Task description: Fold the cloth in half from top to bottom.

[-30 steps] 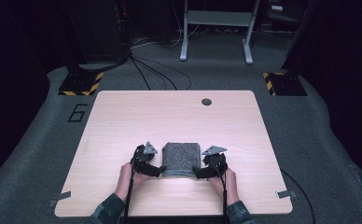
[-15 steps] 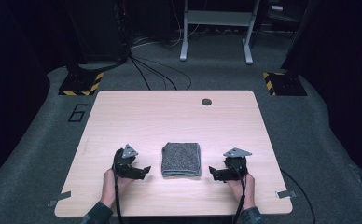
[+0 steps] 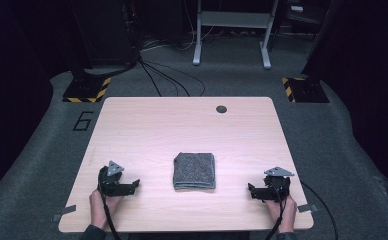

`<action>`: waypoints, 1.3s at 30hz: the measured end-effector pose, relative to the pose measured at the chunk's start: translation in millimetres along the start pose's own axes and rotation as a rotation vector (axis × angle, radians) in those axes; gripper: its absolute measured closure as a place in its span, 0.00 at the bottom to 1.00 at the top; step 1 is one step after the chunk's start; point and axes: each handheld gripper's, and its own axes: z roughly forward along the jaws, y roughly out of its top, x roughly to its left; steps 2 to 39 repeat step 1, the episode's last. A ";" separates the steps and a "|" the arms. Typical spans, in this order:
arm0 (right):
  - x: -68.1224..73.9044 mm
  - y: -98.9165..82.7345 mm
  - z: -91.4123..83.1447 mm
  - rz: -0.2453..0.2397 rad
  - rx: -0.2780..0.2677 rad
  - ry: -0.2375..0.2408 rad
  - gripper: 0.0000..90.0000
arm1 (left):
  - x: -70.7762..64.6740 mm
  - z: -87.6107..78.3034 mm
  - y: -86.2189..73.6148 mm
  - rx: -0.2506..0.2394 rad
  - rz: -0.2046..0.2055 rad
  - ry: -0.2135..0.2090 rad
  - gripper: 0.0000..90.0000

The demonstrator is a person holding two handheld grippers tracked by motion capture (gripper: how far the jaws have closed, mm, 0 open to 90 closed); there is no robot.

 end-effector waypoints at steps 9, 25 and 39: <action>0.4 0.1 0.3 0.008 -0.001 -0.001 0.00 | 0.6 -0.9 -0.9 -0.001 -0.001 0.003 0.12; 0.4 0.1 0.3 0.008 -0.001 -0.001 0.00 | 0.6 -0.9 -0.9 -0.001 -0.001 0.003 0.12; 0.4 0.1 0.3 0.008 -0.001 -0.001 0.00 | 0.6 -0.9 -0.9 -0.001 -0.001 0.003 0.12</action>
